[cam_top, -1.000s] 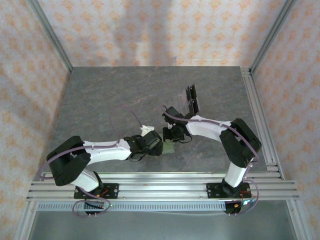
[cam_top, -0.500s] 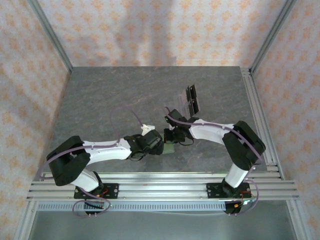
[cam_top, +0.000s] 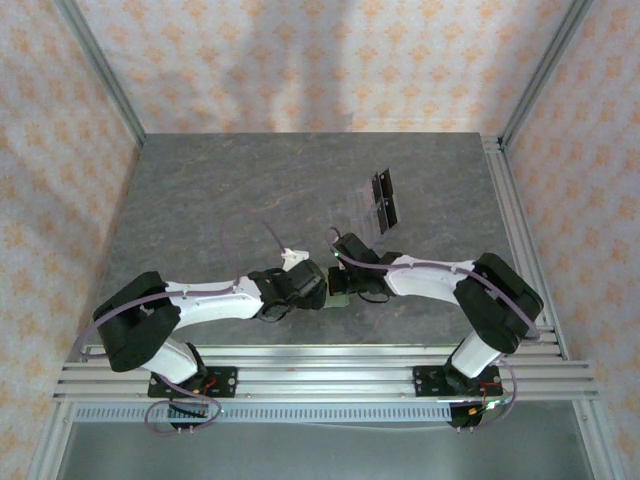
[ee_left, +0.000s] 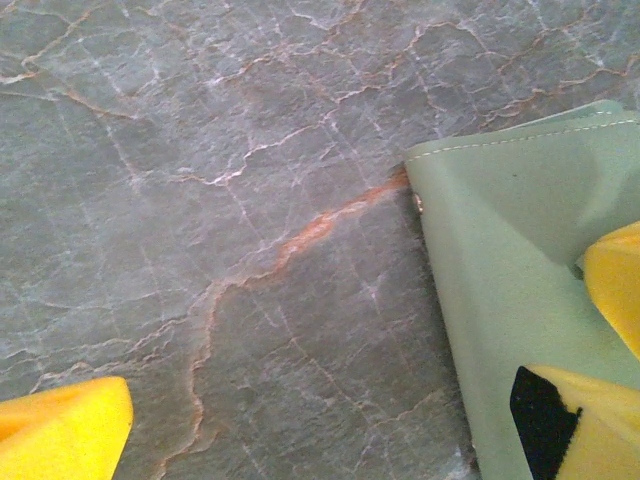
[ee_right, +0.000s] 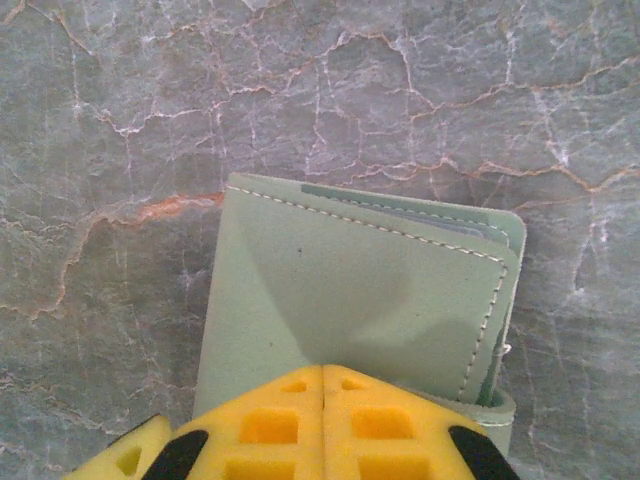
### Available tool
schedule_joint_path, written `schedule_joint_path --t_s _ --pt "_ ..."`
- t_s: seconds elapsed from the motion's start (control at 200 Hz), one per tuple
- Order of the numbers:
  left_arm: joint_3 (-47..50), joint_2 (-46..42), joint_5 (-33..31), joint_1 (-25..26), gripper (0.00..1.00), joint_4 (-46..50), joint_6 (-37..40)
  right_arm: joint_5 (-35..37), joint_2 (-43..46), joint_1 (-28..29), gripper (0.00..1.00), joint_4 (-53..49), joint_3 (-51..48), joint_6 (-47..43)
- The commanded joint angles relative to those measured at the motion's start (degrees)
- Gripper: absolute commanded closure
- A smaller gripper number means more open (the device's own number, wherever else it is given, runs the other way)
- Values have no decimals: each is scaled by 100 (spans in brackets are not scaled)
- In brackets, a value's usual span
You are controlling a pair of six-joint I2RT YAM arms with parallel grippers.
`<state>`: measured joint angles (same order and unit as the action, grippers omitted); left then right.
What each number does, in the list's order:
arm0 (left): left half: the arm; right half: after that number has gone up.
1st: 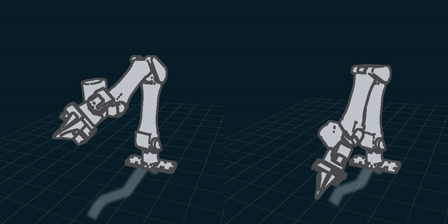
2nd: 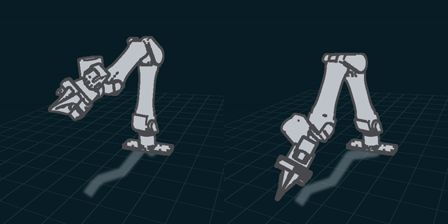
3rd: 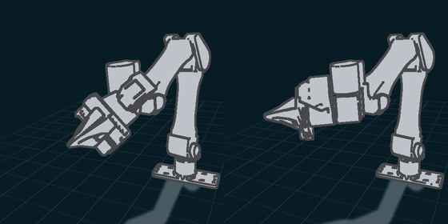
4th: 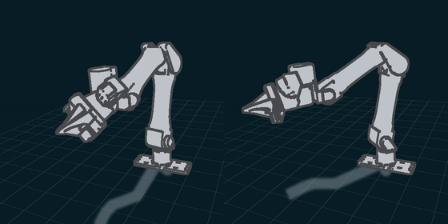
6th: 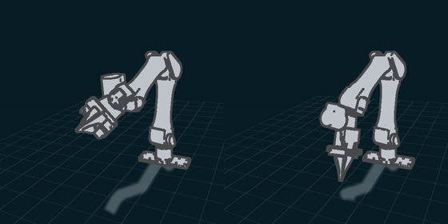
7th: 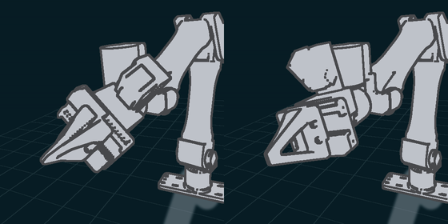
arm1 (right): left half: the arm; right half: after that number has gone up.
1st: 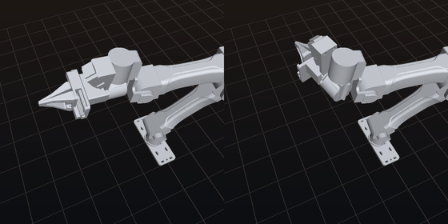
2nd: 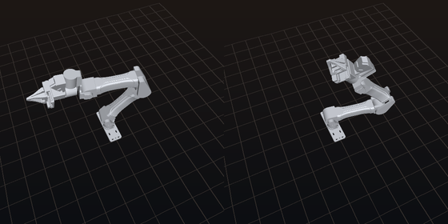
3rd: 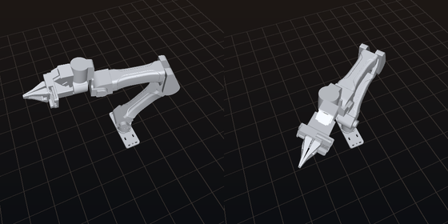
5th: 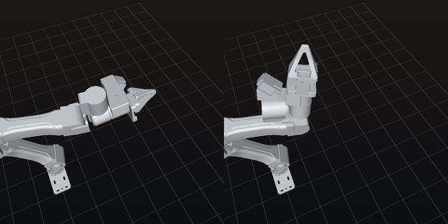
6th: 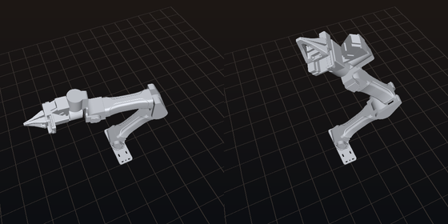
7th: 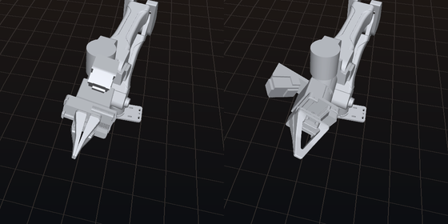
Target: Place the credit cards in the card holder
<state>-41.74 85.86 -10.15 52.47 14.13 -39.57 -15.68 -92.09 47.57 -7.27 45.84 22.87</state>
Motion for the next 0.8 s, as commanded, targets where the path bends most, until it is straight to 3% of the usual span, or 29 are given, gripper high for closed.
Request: schedule_joint_path --t_s 0.0,0.335,0.796 --pt "-38 -152 -476 0 1 339 -235 303 -327 164 100 -455 -585 30" --pt "65 -589 -1139 1 1 809 -652 747 -221 403 100 181 -1226 355" --pt "20 -782 -1321 -17 0 1052 -692 1547 -461 979 100 1218 -2095 818"
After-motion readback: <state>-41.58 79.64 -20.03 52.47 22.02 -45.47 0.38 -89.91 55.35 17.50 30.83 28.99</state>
